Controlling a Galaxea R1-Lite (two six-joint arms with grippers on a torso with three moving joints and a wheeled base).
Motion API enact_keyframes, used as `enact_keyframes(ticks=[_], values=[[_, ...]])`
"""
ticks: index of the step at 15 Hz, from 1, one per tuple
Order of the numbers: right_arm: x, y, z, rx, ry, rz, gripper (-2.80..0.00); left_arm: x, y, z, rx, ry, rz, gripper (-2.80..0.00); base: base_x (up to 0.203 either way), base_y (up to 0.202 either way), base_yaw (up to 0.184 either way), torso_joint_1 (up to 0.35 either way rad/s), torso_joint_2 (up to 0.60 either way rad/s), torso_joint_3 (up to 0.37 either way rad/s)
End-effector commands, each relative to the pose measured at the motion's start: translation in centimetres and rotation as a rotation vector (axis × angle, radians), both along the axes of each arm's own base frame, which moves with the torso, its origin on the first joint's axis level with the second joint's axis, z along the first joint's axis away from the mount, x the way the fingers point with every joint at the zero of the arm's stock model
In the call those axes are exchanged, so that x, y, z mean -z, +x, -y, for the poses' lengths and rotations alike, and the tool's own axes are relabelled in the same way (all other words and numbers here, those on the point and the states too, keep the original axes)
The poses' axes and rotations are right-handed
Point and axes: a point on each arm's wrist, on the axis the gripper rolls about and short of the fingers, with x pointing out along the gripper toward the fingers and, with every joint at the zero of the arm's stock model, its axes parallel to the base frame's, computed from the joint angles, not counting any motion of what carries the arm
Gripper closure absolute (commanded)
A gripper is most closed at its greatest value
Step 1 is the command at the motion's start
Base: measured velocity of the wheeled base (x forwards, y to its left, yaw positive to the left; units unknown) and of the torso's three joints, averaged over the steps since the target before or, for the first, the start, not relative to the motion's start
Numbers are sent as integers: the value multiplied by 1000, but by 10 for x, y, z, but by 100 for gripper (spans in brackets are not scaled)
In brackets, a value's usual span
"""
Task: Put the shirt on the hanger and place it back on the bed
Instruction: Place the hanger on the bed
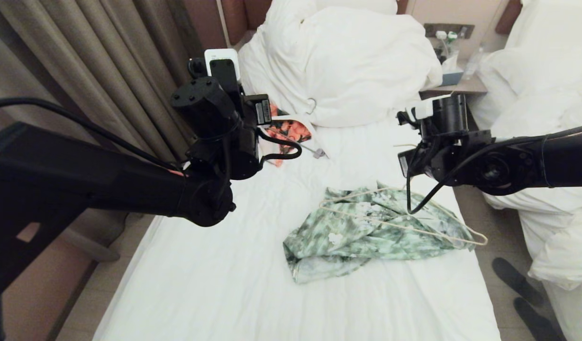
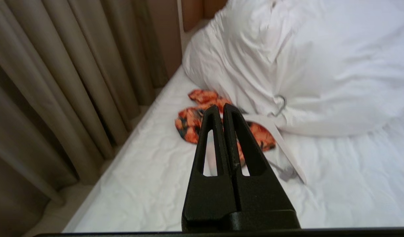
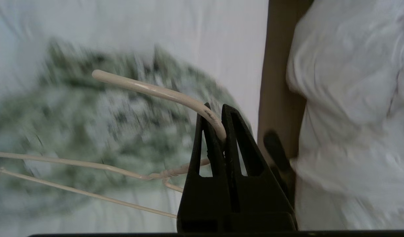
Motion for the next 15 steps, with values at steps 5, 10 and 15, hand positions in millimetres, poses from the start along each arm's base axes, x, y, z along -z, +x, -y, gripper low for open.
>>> enact_keyframes(ticks=[5,10,15], values=[[79,40,20,-22,30,-247,0,-5,5,-15,0,-30,-12,0,0,0,0,0,0,0],[111,77,23,-75,201,-278,0,-3,6,-14,2,-28,-15,0,0,0,0,0,0,0],[126,86,24,-62,206,-313,-280,-5,4,-14,3,-31,-9,0,0,0,0,0,0,0]])
